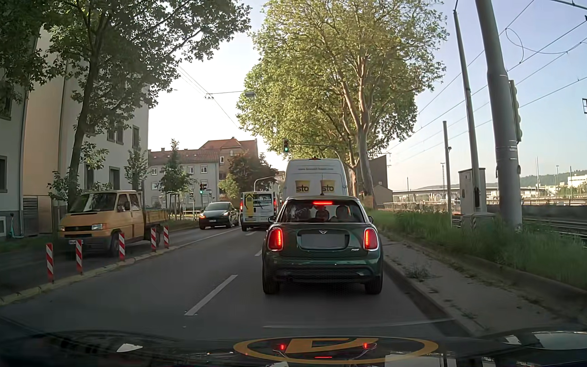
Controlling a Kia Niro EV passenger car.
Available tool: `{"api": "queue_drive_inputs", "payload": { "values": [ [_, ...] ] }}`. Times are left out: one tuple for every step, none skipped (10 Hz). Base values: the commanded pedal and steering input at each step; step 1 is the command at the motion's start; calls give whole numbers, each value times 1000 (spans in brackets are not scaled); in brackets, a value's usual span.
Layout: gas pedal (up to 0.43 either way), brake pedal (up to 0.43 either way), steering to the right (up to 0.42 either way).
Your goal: Follow the waypoints while adhering to traffic rules and regulations
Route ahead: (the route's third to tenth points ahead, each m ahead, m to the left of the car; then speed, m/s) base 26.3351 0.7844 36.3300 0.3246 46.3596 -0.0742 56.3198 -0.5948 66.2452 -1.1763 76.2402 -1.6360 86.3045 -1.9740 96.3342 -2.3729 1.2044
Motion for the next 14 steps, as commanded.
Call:
{"api": "queue_drive_inputs", "payload": {
  "values": [
    [0, 55, -17],
    [0, 49, -18],
    [0, 37, -25],
    [0, 18, -31],
    [0, 24, -35],
    [0, 18, -35],
    [0, 12, -34],
    [0, 12, -34],
    [0, 12, -34],
    [0, 12, -34],
    [0, 12, -34],
    [0, 30, -34],
    [0, 37, -34],
    [0, 30, -34]
  ]
}}
